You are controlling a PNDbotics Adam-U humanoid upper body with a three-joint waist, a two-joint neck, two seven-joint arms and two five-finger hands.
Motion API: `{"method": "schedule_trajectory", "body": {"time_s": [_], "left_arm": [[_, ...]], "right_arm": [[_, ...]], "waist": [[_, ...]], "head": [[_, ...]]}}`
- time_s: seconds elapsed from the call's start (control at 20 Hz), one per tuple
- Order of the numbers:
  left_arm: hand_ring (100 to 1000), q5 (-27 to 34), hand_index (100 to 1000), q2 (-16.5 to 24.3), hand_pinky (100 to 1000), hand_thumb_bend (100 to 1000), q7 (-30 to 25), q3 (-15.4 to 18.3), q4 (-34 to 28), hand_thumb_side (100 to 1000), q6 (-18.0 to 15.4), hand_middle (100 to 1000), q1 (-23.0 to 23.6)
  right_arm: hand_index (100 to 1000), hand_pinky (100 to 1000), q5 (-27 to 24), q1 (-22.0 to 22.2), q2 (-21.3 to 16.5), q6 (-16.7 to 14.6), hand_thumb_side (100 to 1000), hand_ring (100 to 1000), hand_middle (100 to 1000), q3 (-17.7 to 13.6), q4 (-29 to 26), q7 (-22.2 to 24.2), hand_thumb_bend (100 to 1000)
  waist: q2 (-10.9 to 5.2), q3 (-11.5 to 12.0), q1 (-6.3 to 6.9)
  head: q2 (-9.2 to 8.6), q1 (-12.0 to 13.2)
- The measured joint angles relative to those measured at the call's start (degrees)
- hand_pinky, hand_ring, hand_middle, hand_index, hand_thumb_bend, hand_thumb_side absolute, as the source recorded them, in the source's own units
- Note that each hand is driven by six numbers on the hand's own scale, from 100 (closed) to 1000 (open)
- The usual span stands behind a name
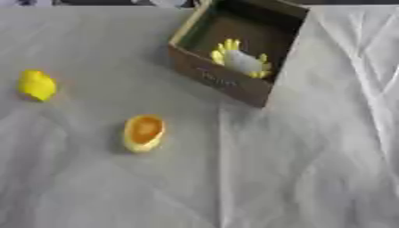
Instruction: Pick up objects on the table and place them in the box.
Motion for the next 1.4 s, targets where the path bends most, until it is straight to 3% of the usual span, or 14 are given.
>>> {"method": "schedule_trajectory", "body": {"time_s": [0.35,0.5,0.65,0.8,0.95,1.4], "left_arm": [[880,-5.34,922,9.27,834,100,-1.82,2.26,0.31,100,3.98,844,8.0],[908,-8.42,930,14.21,870,184,-4.46,3.87,2.22,100,7.16,862,12.08],[926,-13.11,941,21.92,911,361,-9.94,4.77,6.75,100,12.78,876,12.84],[925,-17.41,935,27.23,929,603,-17.71,4.86,12.11,100,15.23,869,11.82],[924,-21.88,921,30.47,948,742,-23.94,4.5,17.43,100,15.09,867,9.76],[916,-31.01,927,32.77,955,778,-35.61,-0.86,30.01,100,10.55,872,3.65]], "right_arm": [[877,889,0.44,1.11,-1.44,0.05,581,1000,711,-0.07,0.0,-0.31,100],[877,889,0.87,1.47,-1.88,0.03,579,1000,709,-0.16,0.0,-0.38,100],[877,889,1.17,1.91,-1.91,0.03,577,1000,709,-0.17,0.0,-0.38,100],[877,889,1.5,2.2,-1.98,0.02,576,1000,708,-0.13,0.0,-0.34,100],[877,889,1.59,2.38,-2.04,0.03,576,1000,708,0.01,0.0,-0.27,100],[877,890,1.59,2.36,-2.04,0.3,575,1000,706,0.35,0.0,0.2,100]], "waist": [[-0.02,1.16,1.33],[-0.02,1.4,1.59],[-0.02,1.41,1.5],[-0.02,1.52,1.72],[-0.04,1.43,1.78],[-0.13,0.45,1.85]], "head": [[0.39,-2.19],[0.51,-2.68],[0.8,-2.68],[1.06,-2.52],[1.33,-2.01],[1.48,-0.5]]}}
